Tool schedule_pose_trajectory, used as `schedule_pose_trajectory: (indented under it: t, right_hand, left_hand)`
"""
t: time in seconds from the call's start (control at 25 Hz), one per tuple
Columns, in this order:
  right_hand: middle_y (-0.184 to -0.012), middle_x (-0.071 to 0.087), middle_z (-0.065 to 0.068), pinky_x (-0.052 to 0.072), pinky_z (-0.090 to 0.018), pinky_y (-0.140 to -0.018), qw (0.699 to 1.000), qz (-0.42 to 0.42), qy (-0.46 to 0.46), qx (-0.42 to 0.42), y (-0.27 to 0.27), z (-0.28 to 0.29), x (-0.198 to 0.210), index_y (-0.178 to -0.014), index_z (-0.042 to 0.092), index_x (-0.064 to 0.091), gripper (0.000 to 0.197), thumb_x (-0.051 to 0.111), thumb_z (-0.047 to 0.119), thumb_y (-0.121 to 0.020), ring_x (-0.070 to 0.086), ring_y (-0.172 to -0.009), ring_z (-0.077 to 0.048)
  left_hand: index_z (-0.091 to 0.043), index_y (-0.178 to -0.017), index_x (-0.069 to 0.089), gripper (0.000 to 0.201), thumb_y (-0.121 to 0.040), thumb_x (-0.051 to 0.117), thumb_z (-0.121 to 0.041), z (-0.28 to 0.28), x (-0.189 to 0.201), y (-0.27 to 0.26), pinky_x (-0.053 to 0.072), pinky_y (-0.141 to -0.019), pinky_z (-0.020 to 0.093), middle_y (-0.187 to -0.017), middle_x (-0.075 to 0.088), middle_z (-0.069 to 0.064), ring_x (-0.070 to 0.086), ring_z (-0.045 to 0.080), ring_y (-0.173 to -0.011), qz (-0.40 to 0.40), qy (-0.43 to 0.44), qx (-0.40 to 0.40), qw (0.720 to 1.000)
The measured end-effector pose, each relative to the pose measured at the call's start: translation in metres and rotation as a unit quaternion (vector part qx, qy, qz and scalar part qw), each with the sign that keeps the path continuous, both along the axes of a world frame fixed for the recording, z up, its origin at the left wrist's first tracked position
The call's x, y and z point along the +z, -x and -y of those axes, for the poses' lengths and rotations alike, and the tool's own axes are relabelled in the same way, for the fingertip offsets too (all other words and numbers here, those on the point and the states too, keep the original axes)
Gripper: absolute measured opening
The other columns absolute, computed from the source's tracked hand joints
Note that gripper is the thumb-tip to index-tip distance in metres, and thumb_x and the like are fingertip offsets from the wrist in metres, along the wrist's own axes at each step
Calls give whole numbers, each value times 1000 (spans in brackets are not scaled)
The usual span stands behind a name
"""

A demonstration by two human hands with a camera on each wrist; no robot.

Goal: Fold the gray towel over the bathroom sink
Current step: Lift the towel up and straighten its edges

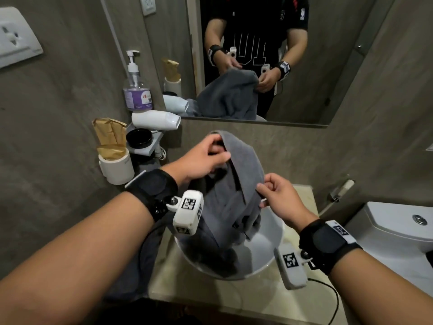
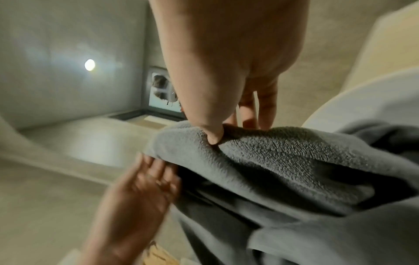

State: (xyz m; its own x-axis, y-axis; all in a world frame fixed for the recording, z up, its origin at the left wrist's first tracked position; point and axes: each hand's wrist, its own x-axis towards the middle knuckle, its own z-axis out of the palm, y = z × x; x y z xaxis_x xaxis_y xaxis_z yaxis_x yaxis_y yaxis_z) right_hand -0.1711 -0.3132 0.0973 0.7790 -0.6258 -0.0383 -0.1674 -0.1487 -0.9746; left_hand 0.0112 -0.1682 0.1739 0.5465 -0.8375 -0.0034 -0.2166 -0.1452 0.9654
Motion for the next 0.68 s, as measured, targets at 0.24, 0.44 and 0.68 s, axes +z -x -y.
schedule_pose_trajectory:
  t: [0.24, 0.44, 0.68]
  right_hand:
    - [-68, 62, -7, 57, -21, -59, 984, 114, -138, 3, -22, 7, 43, -90, 8, 58, 9, 58, 12, -99, 61, -59, -14]
    - [-74, 66, -1, 58, -23, -67, 976, 174, -127, -43, -25, 26, 61, -104, 9, 61, 8, 59, 15, -99, 67, -70, -11]
    - [-138, 50, 20, 43, -16, -89, 996, -7, 80, 24, 3, 13, 29, -145, 37, 39, 83, 71, 67, -75, 52, -118, 6]
  left_hand:
    - [-27, -98, 66, 51, -66, 81, -63, -14, -84, 31, 58, -82, 37, -91, 75, -3, 71, 10, -83, 100, -196, -142, 965]
    - [-13, -94, 64, 22, -99, 58, -33, 1, -62, 31, 57, -71, 45, -81, 74, 7, 72, 23, -73, 133, -139, -24, 981]
    - [-16, -89, 53, 18, -106, 45, -16, 22, 71, 1, 56, -55, 22, -79, 69, 8, 70, 12, -62, 28, 74, 7, 997]
